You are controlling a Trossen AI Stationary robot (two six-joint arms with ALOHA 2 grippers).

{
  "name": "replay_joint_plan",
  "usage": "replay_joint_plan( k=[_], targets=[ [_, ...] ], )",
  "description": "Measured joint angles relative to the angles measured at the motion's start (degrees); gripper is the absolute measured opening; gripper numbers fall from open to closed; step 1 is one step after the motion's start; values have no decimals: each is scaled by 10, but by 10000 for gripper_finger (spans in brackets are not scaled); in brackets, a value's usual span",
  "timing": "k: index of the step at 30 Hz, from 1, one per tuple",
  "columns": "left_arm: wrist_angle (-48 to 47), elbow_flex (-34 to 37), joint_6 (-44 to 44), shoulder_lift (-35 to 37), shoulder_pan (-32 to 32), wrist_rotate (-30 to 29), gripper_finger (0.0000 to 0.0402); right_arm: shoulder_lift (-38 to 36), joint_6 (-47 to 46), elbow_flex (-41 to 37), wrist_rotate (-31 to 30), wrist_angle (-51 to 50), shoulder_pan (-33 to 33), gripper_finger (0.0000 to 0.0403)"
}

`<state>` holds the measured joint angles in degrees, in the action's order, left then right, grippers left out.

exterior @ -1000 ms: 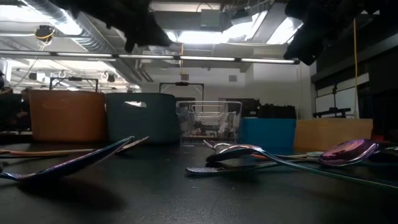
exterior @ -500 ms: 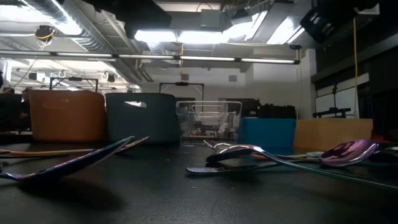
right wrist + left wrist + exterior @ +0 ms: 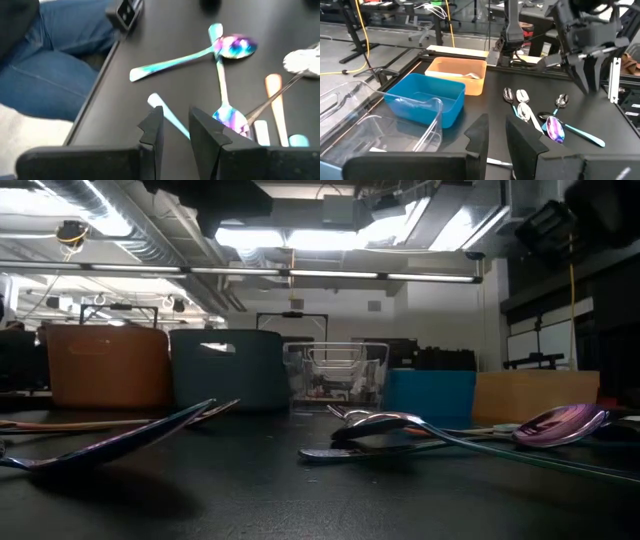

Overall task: Sort silverware by color (type)
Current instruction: Put the light blue spoon into the right blue bin

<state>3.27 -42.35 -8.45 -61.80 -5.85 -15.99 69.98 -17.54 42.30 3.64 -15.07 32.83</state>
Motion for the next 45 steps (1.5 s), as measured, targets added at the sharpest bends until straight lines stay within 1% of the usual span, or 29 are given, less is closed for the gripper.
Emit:
replay_joint_plan(
  k=[10,20,29,33,40,45],
  targets=[
    [0,0,-1,0,0,0,60,61,0,0,15,1,6,81],
    [-2,0,-1,0,0,0,60,119,3,0,15,21,6,81],
    [-3,0,0,0,0,0,60,152,123,0,15,21,6,81],
    [-3,0,0,0,0,0,60,165,161,0,15,20,6,81],
    [-3,0,0,0,0,0,60,191,183,0,20,17,6,81],
    [-3,0,0,0,0,0,60,208,184,1,10,20,5,81]
  ],
)
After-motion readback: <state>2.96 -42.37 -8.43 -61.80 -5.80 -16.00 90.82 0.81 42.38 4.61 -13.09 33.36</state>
